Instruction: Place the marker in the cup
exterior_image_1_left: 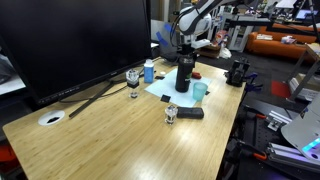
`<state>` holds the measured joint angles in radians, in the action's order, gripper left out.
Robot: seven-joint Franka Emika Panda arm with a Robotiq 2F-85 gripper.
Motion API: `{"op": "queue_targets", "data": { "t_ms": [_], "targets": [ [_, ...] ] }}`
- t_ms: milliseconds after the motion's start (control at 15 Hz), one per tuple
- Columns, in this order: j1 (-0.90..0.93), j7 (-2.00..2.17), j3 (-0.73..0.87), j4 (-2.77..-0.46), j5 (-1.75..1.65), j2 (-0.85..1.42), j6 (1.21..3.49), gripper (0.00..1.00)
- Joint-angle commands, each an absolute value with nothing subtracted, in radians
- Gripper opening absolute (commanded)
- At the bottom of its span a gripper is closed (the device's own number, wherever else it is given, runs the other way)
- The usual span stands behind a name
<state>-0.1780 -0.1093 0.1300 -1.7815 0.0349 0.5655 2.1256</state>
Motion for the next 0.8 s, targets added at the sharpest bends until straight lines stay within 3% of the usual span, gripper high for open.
{"op": "queue_targets", "data": {
  "t_ms": [0,733],
  "targets": [
    [-0.181,-0.171,0.112,-1.74,-0.018,0.591,2.112,1.0],
    [-0.183,-0.216,0.097,-1.723,-0.04,0.629,2.099,1.0]
  ]
}}
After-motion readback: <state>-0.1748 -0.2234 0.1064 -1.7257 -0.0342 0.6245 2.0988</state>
